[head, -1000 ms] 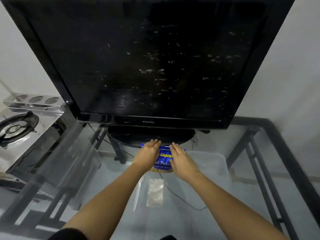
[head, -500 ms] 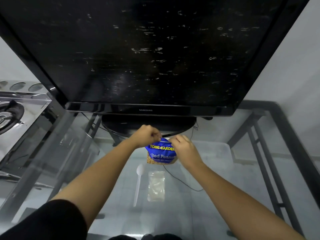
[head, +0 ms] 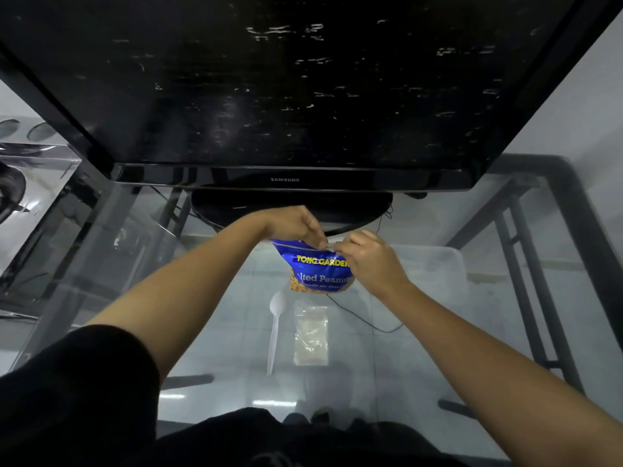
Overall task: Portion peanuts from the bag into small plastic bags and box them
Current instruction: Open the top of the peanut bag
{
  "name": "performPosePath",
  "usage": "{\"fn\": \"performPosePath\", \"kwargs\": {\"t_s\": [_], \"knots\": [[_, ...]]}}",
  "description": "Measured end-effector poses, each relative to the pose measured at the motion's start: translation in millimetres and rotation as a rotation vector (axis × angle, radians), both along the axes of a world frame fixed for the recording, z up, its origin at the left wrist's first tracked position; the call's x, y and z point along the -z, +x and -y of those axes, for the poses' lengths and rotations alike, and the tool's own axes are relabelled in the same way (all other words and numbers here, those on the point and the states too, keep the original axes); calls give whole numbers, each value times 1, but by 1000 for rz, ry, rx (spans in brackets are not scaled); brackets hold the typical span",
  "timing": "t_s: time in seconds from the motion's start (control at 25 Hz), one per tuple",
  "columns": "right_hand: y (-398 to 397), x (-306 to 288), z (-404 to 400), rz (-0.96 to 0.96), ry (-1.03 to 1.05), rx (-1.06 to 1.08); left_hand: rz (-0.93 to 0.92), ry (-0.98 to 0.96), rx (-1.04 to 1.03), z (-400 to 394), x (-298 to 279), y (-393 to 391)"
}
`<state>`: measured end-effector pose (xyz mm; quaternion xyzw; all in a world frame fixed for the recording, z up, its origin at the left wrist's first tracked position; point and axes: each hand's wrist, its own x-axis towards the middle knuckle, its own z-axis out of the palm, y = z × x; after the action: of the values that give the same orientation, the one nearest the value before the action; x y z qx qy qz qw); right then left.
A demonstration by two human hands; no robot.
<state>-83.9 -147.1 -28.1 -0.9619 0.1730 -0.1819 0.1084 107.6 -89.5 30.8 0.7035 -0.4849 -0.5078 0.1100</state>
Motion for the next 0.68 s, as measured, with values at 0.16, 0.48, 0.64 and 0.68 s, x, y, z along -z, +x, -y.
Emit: {"fn": "performPosePath", "kwargs": {"t_s": [0.16, 0.48, 0.64, 0.68], "knots": [[3, 1, -1, 72, -19, 27, 140, -57, 115, 6, 1, 2], [5, 2, 0, 19, 115, 19, 291, -242, 179, 3, 13, -10], [4, -4, -5, 56, 111, -16, 467, -340, 159, 6, 18, -10], [3, -5, -8, 64, 100, -1, 470, -354, 147, 6, 17, -7]]}}
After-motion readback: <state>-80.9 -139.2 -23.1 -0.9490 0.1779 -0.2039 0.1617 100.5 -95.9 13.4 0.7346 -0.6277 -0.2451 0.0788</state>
